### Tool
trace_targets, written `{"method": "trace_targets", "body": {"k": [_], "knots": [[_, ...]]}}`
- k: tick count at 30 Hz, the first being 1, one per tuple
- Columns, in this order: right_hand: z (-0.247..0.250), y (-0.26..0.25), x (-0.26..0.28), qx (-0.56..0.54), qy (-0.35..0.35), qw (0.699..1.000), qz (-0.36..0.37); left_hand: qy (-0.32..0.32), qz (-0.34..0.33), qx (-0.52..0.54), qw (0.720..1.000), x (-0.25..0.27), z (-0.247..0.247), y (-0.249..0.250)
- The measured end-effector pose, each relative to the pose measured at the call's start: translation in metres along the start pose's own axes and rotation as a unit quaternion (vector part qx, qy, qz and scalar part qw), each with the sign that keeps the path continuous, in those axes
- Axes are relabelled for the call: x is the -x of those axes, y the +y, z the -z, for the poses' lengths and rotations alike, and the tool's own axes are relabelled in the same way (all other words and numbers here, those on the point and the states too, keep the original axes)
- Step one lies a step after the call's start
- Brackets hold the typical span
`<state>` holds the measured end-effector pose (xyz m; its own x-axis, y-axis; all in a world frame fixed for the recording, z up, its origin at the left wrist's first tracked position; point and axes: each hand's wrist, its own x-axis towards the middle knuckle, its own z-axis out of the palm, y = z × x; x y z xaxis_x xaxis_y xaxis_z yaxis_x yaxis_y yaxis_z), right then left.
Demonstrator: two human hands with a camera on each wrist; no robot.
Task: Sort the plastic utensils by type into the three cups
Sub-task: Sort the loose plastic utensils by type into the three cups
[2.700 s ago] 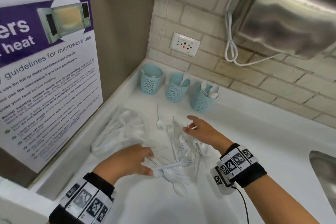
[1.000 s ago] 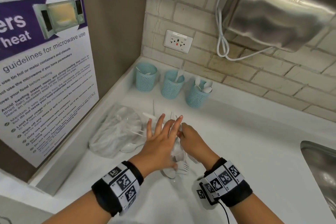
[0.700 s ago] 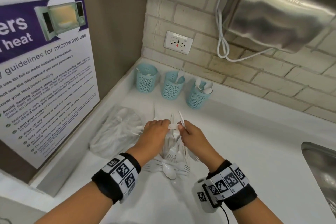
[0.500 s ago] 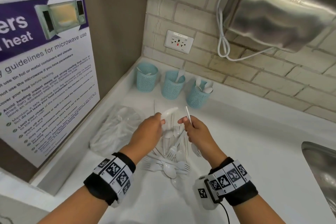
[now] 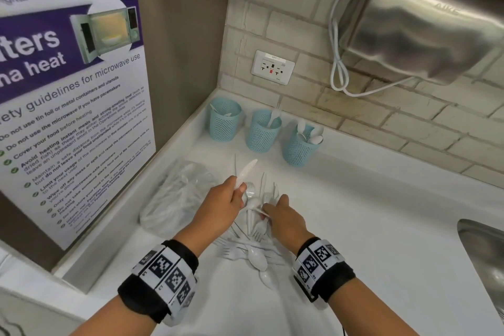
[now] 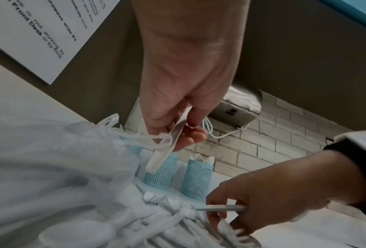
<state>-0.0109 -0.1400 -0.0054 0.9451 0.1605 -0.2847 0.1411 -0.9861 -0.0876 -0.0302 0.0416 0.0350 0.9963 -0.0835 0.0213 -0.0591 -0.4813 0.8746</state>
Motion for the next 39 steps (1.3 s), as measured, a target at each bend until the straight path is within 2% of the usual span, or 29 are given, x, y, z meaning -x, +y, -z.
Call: {"method": "trace_targets", "body": {"k": [4,7,9,11,13,15,19,21,22,24,26,30,34,39], "knots": [[0.004,0.004,-0.001,-0.028,0.018,0.999,-0.007,0.012,0.012,0.055,0.998,0.000,0.001,-0.001],[0.020,0.011,-0.003,-0.122,0.059,0.991,-0.020,0.027,0.052,0.139,0.989,0.000,0.004,0.001],[0.034,0.014,0.001,-0.212,0.095,0.973,-0.005,0.040,0.079,0.194,0.977,0.000,0.005,0.003],[0.046,0.010,0.009,-0.334,0.121,0.935,0.002,0.040,0.093,0.230,0.968,-0.001,0.005,0.006],[0.053,0.001,0.017,-0.481,0.091,0.872,0.002,0.021,0.110,0.261,0.959,-0.001,0.001,0.008],[0.055,-0.009,0.020,-0.571,0.048,0.820,0.002,-0.004,0.123,0.281,0.952,-0.001,-0.004,0.011],[0.056,-0.027,0.022,-0.636,0.018,0.771,0.007,-0.047,0.090,0.253,0.962,0.005,-0.011,0.018],[0.056,-0.033,0.023,-0.638,0.011,0.770,0.015,-0.060,0.094,0.248,0.962,0.008,-0.012,0.022],[0.054,-0.033,0.022,-0.627,0.014,0.779,0.020,-0.061,0.099,0.237,0.965,0.008,-0.012,0.022],[0.053,-0.036,0.021,-0.611,0.017,0.791,0.005,-0.061,0.107,0.211,0.970,0.006,-0.013,0.020],[0.053,-0.034,0.019,-0.616,0.023,0.787,-0.012,-0.056,0.117,0.218,0.967,0.004,-0.013,0.018],[0.054,-0.025,0.017,-0.590,0.073,0.804,-0.017,-0.036,0.114,0.253,0.960,0.002,-0.011,0.015],[0.058,-0.017,0.019,-0.612,0.154,0.774,-0.048,-0.010,0.113,0.278,0.954,0.001,-0.009,0.014],[0.063,-0.006,0.020,-0.651,0.238,0.716,-0.088,0.018,0.135,0.301,0.944,0.000,-0.007,0.012]]}}
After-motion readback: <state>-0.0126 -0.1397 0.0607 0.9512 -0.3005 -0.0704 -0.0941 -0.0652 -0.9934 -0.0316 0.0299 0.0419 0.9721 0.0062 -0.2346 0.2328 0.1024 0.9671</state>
